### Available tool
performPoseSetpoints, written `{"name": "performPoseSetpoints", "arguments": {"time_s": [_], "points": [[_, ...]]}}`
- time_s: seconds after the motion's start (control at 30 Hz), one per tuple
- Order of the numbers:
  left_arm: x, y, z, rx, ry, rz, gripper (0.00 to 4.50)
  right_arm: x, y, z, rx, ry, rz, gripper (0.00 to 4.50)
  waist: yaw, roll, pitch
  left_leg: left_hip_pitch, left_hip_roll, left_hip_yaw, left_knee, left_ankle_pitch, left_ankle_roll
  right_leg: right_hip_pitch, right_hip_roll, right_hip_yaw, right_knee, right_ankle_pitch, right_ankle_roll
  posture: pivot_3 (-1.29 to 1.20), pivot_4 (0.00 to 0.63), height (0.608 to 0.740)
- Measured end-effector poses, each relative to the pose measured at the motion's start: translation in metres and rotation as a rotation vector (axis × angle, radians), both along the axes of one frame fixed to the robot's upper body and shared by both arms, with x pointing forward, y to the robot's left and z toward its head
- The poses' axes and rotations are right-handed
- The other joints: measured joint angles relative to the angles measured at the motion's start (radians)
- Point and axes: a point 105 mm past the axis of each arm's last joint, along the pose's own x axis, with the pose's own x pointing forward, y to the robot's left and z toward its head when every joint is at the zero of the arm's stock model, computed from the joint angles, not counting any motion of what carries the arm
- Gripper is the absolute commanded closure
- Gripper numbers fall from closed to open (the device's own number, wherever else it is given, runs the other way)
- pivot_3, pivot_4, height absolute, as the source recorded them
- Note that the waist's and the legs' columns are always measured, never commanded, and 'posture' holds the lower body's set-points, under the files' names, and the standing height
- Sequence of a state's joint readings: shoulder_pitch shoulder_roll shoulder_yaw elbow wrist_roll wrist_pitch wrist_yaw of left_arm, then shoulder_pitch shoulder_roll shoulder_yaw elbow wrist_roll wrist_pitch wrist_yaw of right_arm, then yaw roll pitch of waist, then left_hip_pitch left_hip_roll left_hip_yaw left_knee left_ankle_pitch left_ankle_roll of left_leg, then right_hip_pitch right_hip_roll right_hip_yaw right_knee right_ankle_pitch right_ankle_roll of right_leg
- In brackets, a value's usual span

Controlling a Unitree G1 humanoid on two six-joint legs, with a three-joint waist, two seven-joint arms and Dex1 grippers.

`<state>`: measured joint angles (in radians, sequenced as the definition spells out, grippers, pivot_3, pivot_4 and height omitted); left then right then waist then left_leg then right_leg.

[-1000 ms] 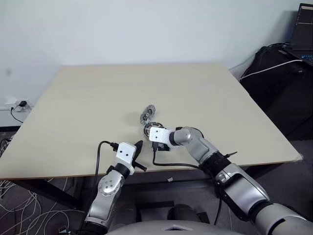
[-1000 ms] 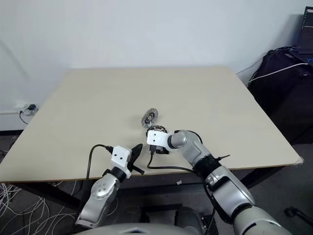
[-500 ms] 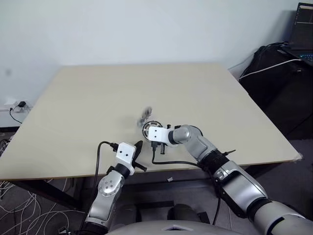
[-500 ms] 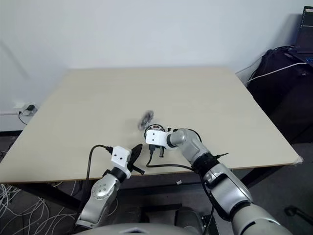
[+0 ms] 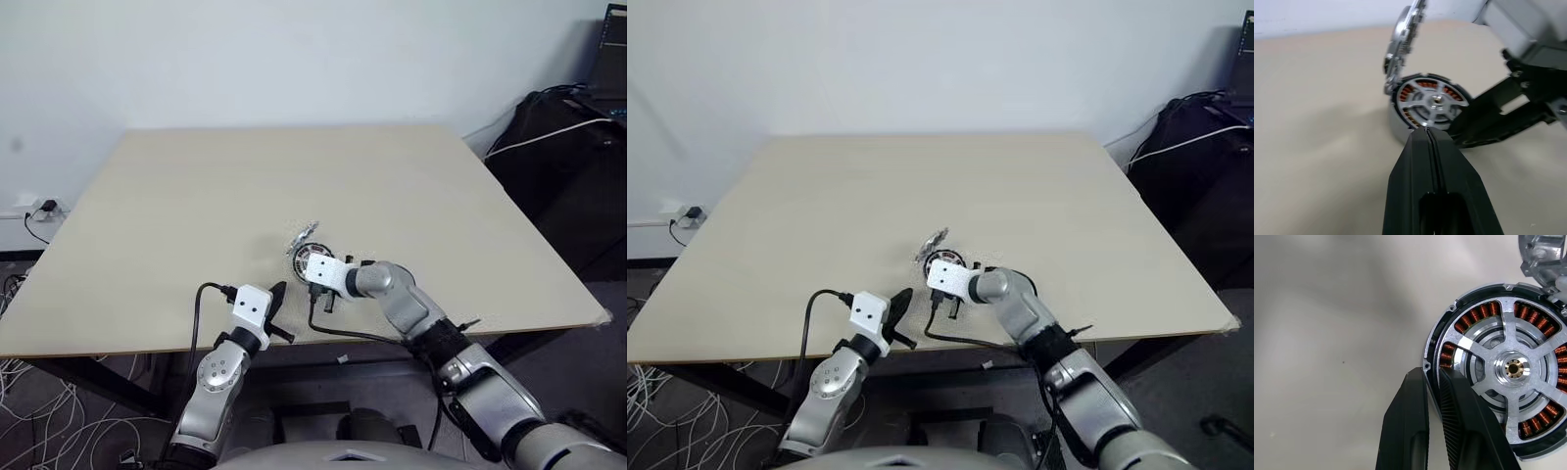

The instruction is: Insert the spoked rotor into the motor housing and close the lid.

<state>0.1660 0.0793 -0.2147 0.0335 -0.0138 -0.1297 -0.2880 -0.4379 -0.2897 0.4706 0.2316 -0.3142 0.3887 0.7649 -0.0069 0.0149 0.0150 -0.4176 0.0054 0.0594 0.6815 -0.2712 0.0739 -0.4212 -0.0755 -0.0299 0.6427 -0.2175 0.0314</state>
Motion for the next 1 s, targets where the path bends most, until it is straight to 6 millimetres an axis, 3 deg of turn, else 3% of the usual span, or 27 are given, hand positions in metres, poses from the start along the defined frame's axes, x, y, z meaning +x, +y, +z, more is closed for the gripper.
{"name": "performPoseSetpoints", "arguments": {"time_s": [0.23,0.43,0.63,0.77,1.0], "points": [[0.000,-0.002,-0.001,-0.010,0.015,-0.015,4.50,-0.024,-0.018,0.012,0.029,0.046,-0.150,4.39,-0.001,0.000,0.000,-0.004,0.000,0.000,0.000,0.000,0.000,-0.005,0.000,0.000,0.001,0.000,0.000,0.00,0.000,0.740],[0.003,-0.006,0.000,-0.015,0.021,-0.043,4.50,-0.033,-0.005,0.034,0.179,0.127,-0.296,4.39,-0.001,0.000,0.000,-0.004,0.000,-0.001,0.001,0.000,0.000,-0.005,0.001,-0.002,0.002,0.000,0.000,0.00,0.000,0.740],[0.002,-0.007,-0.001,-0.016,0.027,-0.048,4.50,-0.024,0.007,0.041,0.299,0.209,-0.465,4.39,-0.001,0.000,0.000,-0.005,-0.001,-0.001,0.001,0.000,0.000,-0.005,0.001,-0.003,0.001,0.000,0.001,0.00,0.000,0.740],[0.002,-0.006,-0.002,-0.015,0.030,-0.046,4.50,-0.017,0.003,0.034,0.295,0.245,-0.557,4.39,-0.002,0.000,0.000,-0.005,-0.001,0.000,0.001,0.000,0.000,-0.004,0.001,-0.004,0.001,0.000,0.001,0.00,0.000,0.740],[0.000,-0.004,-0.005,-0.014,0.047,-0.037,4.50,-0.022,0.002,0.020,0.285,0.337,-0.607,4.39,-0.005,0.000,0.000,-0.004,0.000,0.000,0.001,0.001,0.001,-0.005,0.004,-0.004,0.002,0.000,0.001,0.00,0.000,0.740]]}}
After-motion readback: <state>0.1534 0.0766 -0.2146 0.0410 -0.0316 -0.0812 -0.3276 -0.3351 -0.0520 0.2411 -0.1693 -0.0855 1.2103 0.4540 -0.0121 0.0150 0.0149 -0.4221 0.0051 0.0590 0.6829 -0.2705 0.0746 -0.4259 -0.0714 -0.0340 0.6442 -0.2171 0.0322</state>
